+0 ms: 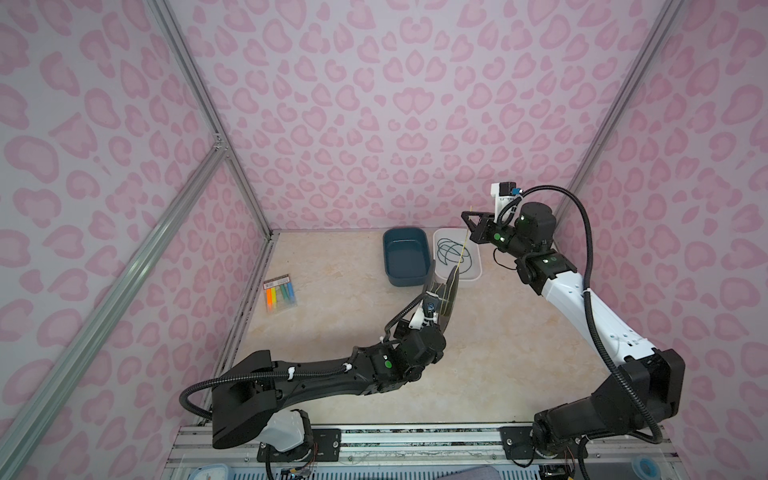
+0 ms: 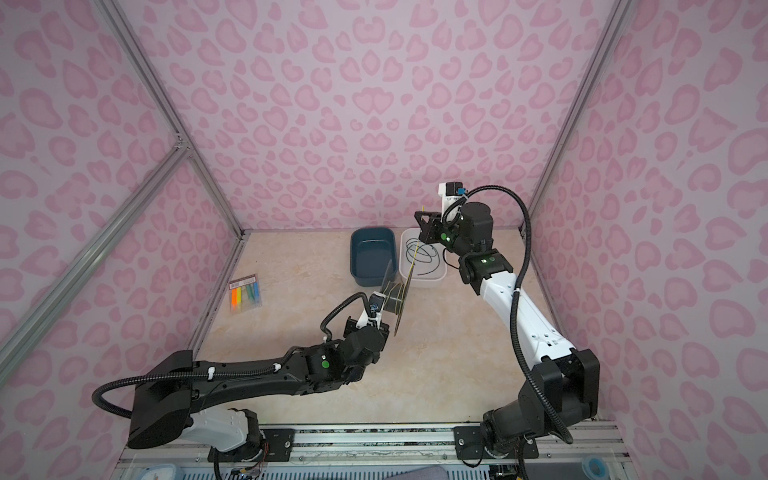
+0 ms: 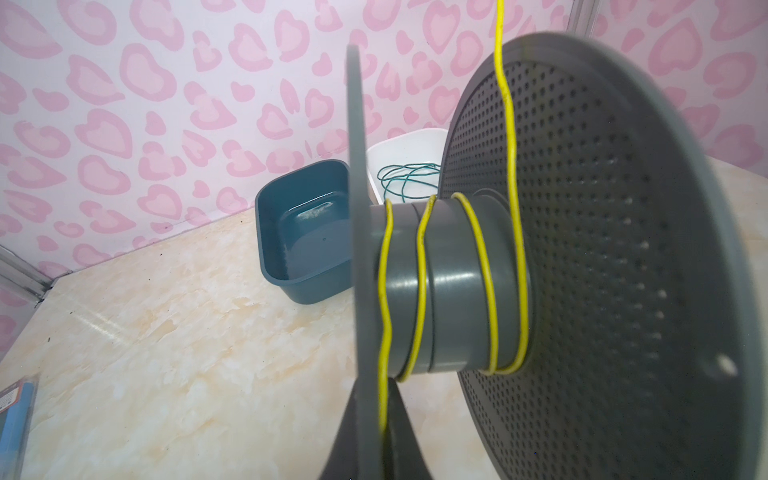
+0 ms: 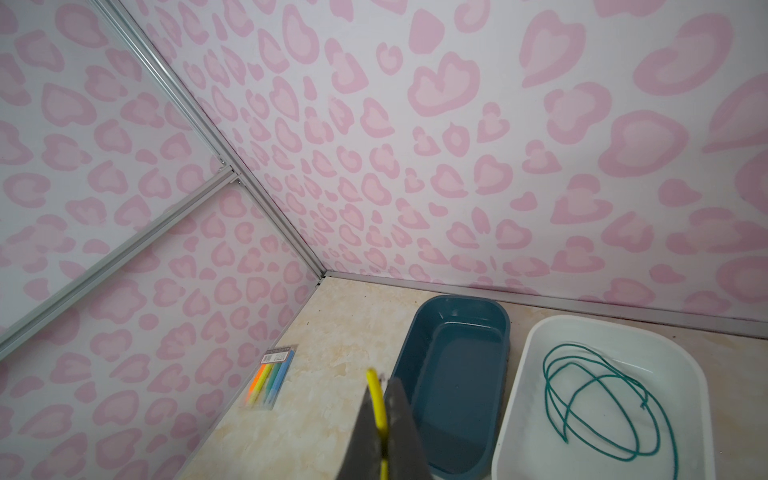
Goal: Wrap the cables
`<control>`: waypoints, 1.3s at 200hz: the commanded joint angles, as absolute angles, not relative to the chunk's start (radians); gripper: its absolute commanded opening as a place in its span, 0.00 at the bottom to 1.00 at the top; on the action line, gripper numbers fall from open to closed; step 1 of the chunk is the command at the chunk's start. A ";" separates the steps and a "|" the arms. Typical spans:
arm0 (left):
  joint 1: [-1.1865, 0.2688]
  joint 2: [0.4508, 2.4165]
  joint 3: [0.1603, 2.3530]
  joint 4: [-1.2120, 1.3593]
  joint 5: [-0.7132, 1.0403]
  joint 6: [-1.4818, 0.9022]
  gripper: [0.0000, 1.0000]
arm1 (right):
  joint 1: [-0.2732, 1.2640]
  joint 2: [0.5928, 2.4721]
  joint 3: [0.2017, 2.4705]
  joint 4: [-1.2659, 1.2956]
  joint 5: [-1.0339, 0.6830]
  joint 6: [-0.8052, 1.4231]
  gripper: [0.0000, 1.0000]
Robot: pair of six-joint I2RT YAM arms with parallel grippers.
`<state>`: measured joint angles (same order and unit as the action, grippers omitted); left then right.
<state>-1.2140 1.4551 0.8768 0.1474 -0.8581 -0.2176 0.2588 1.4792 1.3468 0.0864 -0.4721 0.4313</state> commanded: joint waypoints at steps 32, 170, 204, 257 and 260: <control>-1.226 1.368 0.844 -0.099 -0.651 -0.090 0.04 | 0.216 1.515 1.348 0.431 -0.368 0.456 0.00; -0.930 0.993 0.804 0.042 -0.161 -0.333 0.04 | 0.186 1.608 1.062 0.738 -0.319 0.692 0.00; -0.831 0.974 0.808 0.123 -0.085 -0.436 0.04 | 0.199 1.610 0.970 0.826 -0.297 0.752 0.00; -0.692 0.991 0.824 0.285 -0.062 -0.651 0.04 | 0.248 1.578 0.781 1.009 -0.210 0.834 0.00; -0.687 0.995 0.828 0.292 -0.065 -0.664 0.04 | 0.252 1.573 0.770 1.014 -0.203 0.836 0.00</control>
